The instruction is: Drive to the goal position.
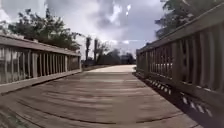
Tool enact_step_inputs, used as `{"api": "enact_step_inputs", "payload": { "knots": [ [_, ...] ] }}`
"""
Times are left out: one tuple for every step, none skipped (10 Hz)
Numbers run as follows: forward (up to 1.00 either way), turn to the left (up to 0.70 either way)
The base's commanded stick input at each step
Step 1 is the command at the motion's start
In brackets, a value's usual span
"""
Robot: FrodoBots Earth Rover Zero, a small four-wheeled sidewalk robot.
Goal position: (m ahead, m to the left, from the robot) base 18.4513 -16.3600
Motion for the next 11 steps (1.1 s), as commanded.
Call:
{"api": "enact_step_inputs", "payload": {
  "knots": [
    [0.85,0.00],
    [0.85,0.00],
    [0.85,0.00],
    [0.85,0.00],
    [0.85,0.00],
    [0.85,0.00],
    [0.85,0.00],
    [0.85,0.00],
    [0.85,0.00],
    [0.85,0.00],
    [0.85,0.00]
  ]
}}
